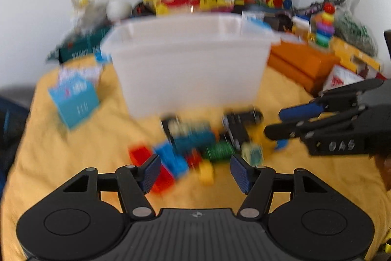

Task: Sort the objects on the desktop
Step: 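Move both open tools back down to the toy pile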

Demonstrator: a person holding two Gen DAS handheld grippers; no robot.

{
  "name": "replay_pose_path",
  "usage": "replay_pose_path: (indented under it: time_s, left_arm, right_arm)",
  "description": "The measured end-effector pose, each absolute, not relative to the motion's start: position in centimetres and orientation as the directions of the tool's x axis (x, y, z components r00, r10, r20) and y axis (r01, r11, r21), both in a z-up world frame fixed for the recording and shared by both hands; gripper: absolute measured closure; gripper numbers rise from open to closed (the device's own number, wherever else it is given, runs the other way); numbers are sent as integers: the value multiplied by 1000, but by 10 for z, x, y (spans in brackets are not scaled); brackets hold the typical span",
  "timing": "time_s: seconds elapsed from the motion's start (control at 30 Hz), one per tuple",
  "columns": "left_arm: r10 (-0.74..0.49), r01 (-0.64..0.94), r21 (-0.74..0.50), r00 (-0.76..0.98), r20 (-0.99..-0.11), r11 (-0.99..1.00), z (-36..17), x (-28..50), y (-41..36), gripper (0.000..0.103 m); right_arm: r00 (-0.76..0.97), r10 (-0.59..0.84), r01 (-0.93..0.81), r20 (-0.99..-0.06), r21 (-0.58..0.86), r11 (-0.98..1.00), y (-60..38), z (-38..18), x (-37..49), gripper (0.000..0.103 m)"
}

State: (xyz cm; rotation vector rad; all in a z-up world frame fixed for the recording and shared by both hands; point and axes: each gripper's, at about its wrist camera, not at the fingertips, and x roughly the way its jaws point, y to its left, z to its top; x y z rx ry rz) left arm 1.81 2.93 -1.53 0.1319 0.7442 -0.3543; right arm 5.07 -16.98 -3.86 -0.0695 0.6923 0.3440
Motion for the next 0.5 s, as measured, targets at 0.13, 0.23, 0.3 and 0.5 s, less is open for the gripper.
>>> replay_pose_path:
  time_s: [0.13,0.23,0.3,0.5]
  left_arm:
    - [-248,355,-9,633,-733,935,-39,3,30,37]
    - [-238,358,-4,611,-755,934,-50,-2,31,37]
    - [-226,344,-4,607,-762,939,-54,-3,33,37]
    - [-232,335,-20,606,-761,942,-52,3,32,37]
  right_arm:
    - [661,275,-337,-698,52,940,-157,-72,35,64]
    - [629,284,-365,-723,48,930,-152,-88,25,64]
    - [616,275,-370,-738,37,928,-149,-97,21,64]
    - [737,168,-337,-655,-141,931,-145,-85,16,64]
